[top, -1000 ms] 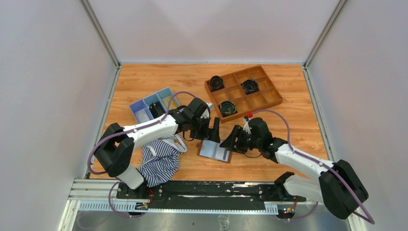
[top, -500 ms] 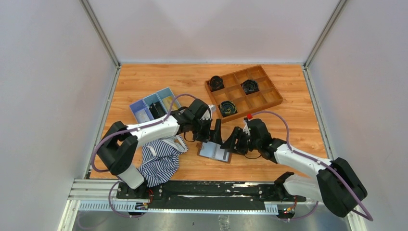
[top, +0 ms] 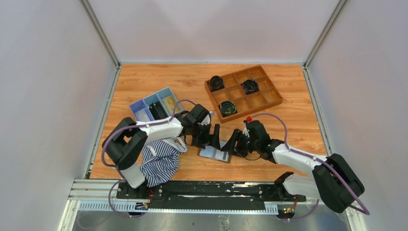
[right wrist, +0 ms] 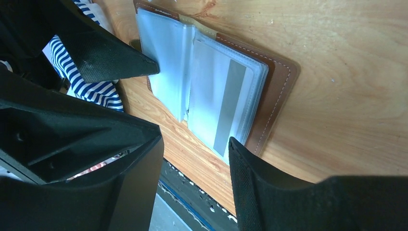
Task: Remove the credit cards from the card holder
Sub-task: Remove the credit card from the card holder.
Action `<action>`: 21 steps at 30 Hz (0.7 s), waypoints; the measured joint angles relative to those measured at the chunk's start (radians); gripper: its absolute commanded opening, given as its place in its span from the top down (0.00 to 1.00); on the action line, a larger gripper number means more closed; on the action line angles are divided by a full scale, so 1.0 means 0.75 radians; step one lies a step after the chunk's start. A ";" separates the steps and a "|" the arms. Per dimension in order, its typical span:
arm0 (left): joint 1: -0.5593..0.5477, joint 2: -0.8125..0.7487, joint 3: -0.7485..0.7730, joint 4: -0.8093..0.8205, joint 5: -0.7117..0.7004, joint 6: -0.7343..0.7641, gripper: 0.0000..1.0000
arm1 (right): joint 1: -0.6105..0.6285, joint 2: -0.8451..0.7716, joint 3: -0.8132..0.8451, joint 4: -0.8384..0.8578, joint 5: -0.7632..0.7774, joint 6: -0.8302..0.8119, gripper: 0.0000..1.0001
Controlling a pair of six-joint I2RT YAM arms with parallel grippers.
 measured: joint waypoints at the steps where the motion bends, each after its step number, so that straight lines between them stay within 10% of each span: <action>1: 0.000 0.000 -0.002 0.004 0.001 -0.003 0.06 | 0.000 0.001 0.000 0.005 0.000 0.000 0.44; 21: 0.002 0.000 -0.007 0.017 0.006 -0.012 0.06 | 0.001 0.042 -0.020 0.062 -0.004 0.001 0.44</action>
